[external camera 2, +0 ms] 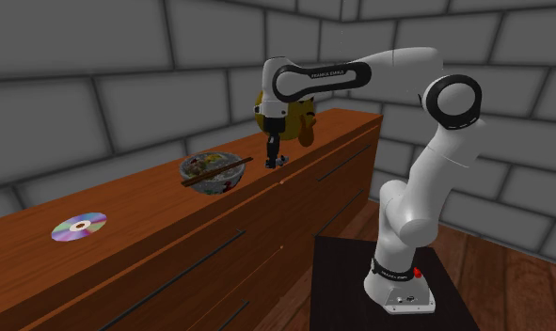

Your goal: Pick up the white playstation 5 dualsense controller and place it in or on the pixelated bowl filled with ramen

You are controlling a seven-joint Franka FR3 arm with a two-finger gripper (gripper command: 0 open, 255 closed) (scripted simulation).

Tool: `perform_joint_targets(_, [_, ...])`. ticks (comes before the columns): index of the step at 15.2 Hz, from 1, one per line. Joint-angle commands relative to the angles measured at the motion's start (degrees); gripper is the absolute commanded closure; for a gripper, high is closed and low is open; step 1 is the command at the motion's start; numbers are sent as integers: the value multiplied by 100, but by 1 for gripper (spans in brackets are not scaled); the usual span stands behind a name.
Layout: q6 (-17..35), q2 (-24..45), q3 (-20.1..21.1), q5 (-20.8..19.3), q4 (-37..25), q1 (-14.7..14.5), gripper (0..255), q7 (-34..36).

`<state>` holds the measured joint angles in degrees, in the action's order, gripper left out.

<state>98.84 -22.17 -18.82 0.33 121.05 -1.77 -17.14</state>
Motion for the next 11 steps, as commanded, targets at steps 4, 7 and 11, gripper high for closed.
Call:
perform_joint_targets(4, [-228, 17, 7, 2, -237, -3, 255, 17])
perform_joint_targets(7, [-456, 43, 16, 14, -491, -13, 255, 33])
perform_joint_targets(11, [-761, 97, 23, 33, -848, -28, 255, 50])
